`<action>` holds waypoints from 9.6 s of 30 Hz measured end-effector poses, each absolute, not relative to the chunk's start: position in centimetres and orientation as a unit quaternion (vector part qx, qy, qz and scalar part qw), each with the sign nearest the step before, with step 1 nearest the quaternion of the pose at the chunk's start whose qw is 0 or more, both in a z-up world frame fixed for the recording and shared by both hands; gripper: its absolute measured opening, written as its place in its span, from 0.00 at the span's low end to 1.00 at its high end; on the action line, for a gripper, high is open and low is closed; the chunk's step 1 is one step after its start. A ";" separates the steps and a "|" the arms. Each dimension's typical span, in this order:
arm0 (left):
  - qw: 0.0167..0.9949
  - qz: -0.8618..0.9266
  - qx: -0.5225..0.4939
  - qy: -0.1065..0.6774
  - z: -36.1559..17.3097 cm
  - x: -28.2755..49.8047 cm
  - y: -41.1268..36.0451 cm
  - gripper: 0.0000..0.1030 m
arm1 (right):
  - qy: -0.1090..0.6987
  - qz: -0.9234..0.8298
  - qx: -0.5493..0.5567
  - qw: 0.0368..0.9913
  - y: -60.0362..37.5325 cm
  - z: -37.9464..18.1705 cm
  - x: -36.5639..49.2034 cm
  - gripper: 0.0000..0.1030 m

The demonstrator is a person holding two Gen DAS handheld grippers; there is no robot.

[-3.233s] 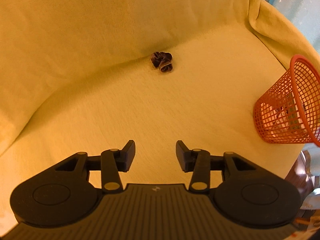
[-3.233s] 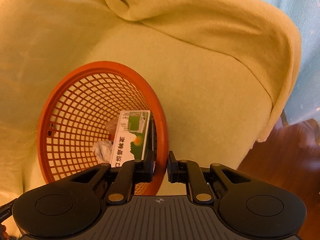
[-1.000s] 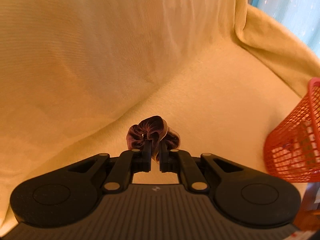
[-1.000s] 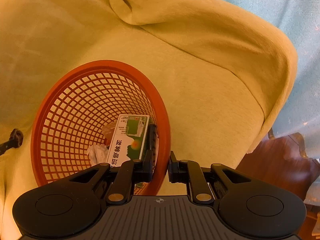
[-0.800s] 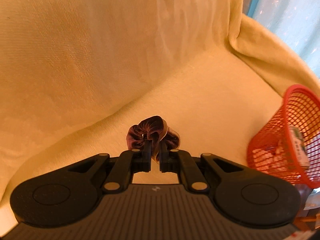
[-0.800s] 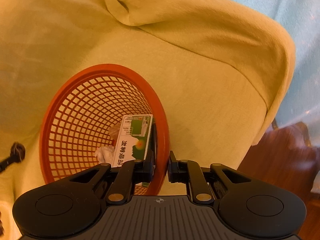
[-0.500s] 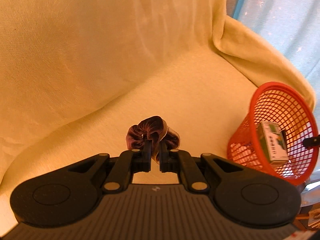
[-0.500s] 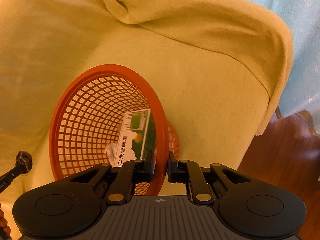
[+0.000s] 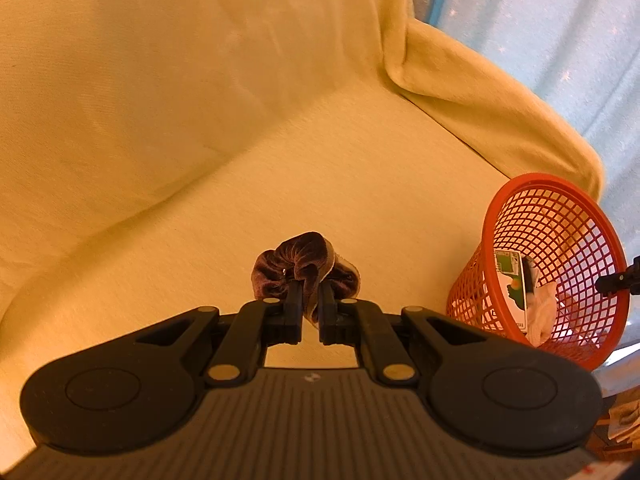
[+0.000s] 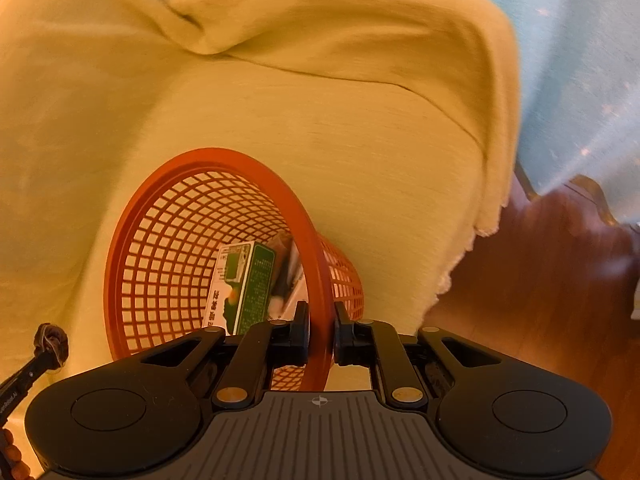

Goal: Organize objects
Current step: 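Lift the scrunchie and carry it over the orange wastebasket, then open the left gripper to drop the scrunchie into the basket, then lower the orange wastebasket with the right gripper onto the wooden floor, then open the right gripper and withdraw it from the basket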

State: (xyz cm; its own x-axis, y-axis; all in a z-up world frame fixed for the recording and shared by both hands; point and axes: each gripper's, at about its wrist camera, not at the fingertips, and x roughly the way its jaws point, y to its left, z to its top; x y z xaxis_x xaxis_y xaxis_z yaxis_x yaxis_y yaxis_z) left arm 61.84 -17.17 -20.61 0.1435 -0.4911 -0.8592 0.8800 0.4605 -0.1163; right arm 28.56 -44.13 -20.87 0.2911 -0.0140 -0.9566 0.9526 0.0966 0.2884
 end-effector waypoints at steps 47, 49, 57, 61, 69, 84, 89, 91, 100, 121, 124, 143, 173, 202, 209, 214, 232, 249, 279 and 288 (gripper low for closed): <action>0.639 -0.556 0.274 0.455 -18.2 52.0 -24.5 0.04 | 0.440 -0.409 0.534 0.596 -43.8 -19.8 23.4 0.07; 0.637 -0.558 0.275 0.455 -18.2 51.7 -24.7 0.04 | 0.441 -0.408 0.532 0.597 -43.8 -19.8 23.5 0.07; 0.631 -0.566 0.276 0.453 -18.0 51.2 -25.0 0.04 | 0.448 -0.406 0.522 0.602 -43.9 -19.7 23.9 0.07; 0.626 -0.572 0.276 0.452 -17.8 51.0 -25.1 0.04 | 0.449 -0.405 0.520 0.603 -43.9 -19.7 24.0 0.07; 0.612 -0.591 0.271 0.451 -17.2 49.9 -25.5 0.04 | 0.451 -0.404 0.515 0.607 -43.9 -19.6 24.1 0.07; 0.585 -0.634 0.247 0.442 -16.4 47.8 -26.7 0.26 | 0.451 -0.404 0.515 0.607 -43.7 -19.7 24.0 0.07; 0.598 -0.619 0.246 0.447 -16.5 48.9 -26.4 0.26 | 0.450 -0.404 0.517 0.606 -43.7 -19.8 23.9 0.07; 0.603 -0.610 0.249 0.450 -16.6 49.6 -26.0 0.26 | 0.450 -0.403 0.518 0.606 -43.7 -19.8 23.9 0.07; 0.634 -0.563 0.254 0.465 -17.2 52.3 -24.0 0.26 | 0.454 -0.397 0.516 0.608 -43.9 -19.9 24.0 0.07; 0.685 -0.475 0.246 0.495 -17.8 53.3 -20.1 0.26 | 0.419 -0.378 0.591 0.577 -44.5 -21.7 20.5 0.07; 0.690 -0.467 0.244 0.497 -17.7 53.0 -19.3 0.26 | 0.392 -0.374 0.633 0.553 -44.9 -22.5 18.7 0.07; 0.691 -0.478 0.249 0.481 -18.6 52.4 -15.9 0.26 | 0.227 -0.386 0.711 0.542 -39.8 -20.8 10.5 0.10; 0.630 -0.564 0.286 0.450 -19.5 36.2 -16.2 0.26 | 0.124 -0.464 0.731 0.485 -27.8 -19.3 -9.4 0.16; 0.640 -0.519 0.307 0.476 -49.8 22.7 -23.7 0.26 | 0.189 -0.408 0.718 0.531 -31.6 -57.0 -15.2 0.16; 0.642 -0.521 0.312 0.467 -52.0 23.4 -24.9 0.26 | 0.208 -0.425 0.699 0.537 -31.3 -61.2 -16.9 0.16; 0.637 -0.522 0.318 0.470 -51.3 23.6 -24.9 0.26 | 0.279 -0.427 0.665 0.545 -31.9 -59.8 -16.4 0.39; 0.632 -0.537 0.329 0.452 -39.9 21.6 -23.5 0.35 | 0.257 -0.464 0.620 0.578 -28.0 -39.8 -18.5 0.48; 0.633 -0.553 0.336 0.425 -20.5 17.0 -16.4 0.57 | 0.311 -0.462 0.527 0.643 -22.5 -18.0 -13.6 0.48; 0.589 -0.626 0.348 0.374 0.8 20.7 4.5 0.66 | 0.311 -0.506 0.503 0.627 -4.6 5.6 0.6 0.48; 0.582 -0.638 0.342 0.371 3.5 21.2 7.4 0.66 | 0.333 -0.499 0.489 0.633 -1.9 8.8 2.2 0.48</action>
State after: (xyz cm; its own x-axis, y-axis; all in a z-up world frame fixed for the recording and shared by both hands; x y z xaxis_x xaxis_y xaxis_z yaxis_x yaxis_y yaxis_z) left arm 21.16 7.37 3.51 -0.0885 -0.4880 -0.8684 0.9961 -0.0479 -0.0746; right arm 2.18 -1.90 8.76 0.2798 -0.3065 -0.9098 0.9577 0.0220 0.2871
